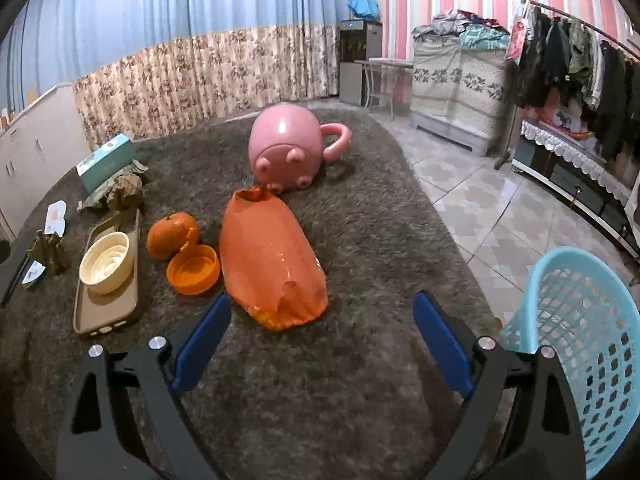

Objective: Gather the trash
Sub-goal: 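Close the left gripper on the brown paper bag while the right gripper grasps the orange plastic bag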

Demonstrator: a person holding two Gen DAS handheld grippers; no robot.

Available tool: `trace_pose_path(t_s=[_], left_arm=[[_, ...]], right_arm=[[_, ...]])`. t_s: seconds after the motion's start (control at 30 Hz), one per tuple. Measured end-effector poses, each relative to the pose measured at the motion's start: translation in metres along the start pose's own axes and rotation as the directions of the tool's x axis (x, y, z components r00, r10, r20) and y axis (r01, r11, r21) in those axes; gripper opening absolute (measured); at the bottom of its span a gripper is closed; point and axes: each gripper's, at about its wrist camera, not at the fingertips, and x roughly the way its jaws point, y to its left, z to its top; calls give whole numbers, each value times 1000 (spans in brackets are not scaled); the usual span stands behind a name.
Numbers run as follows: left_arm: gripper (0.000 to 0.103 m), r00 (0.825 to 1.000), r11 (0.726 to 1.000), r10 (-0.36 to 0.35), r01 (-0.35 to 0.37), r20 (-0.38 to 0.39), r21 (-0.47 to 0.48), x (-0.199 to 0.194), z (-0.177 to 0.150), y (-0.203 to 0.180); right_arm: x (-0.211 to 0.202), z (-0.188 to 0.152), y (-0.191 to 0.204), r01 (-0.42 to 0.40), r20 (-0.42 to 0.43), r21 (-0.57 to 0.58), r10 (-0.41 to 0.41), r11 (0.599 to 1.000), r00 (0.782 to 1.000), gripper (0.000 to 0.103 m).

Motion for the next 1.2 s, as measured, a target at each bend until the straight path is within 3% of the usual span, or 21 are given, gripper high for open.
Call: trace_pose_path(t_s=[0.07, 0.1, 0.17, 0.3, 0.4, 0.5, 0.73, 0.87, 0.93, 1.07, 1.1, 1.13, 1.17, 1.2], left_arm=[[98, 1000, 1000, -7, 7, -8, -6, 4, 0, 0], [98, 1000, 1000, -8, 8, -7, -3, 5, 0, -1], [98, 1000, 1000, -8, 8, -1, 0, 6, 1, -5], [98, 1000, 1000, -22, 22, -15, -8, 12, 2, -12], [98, 999, 999, -36, 36, -18, -4, 11, 1, -16], [98, 999, 999, -37, 37, -10, 16, 8, 0, -23], [97, 997, 995, -72, 73, -17, 71, 10, -3, -41], [96, 994, 994, -78, 84, -80, 73, 31, -1, -47], [89, 991, 994, -88, 95, -103, 62, 40, -1, -46], [59, 981, 990, -122, 131, -149, 50, 53, 0, -48], [47, 979, 989, -129, 138, -157, 51, 54, -1, -49], [42, 977, 988, -136, 146, -163, 52, 55, -1, -50], [39, 977, 988, -136, 146, -163, 52, 56, -2, -50], [37, 978, 988, -139, 148, -156, 49, 54, -2, -49]], right_arm=[[13, 1, 9, -9, -42, -34, 8, 999, 999, 85], [18, 0, 13, -14, -66, -50, 11, 999, 998, 72], [25, -3, 20, -4, -100, -82, -4, 997, 995, 64], [17, -3, 14, -22, -72, -58, 18, 998, 997, 33], [10, -3, 6, -47, -55, -25, 46, 999, 997, 17], [4, -2, 7, -59, -45, -46, 57, 997, 997, 11], [-15, 3, 5, -50, -6, -84, 50, 995, 999, 9], [-19, 1, -2, -52, -3, -74, 52, 996, 999, 9], [-15, -1, -4, -62, -31, -67, 60, 996, 998, 9], [-14, -4, -7, -44, -28, -67, 42, 997, 999, 11], [-14, -3, -7, -51, -24, -61, 49, 997, 998, 20], [-16, -3, -6, -51, -16, -62, 50, 997, 999, 30], [-17, -3, -4, -45, -4, -67, 45, 997, 999, 56], [-18, -4, -1, -36, 10, -76, 37, 996, 999, 69]])
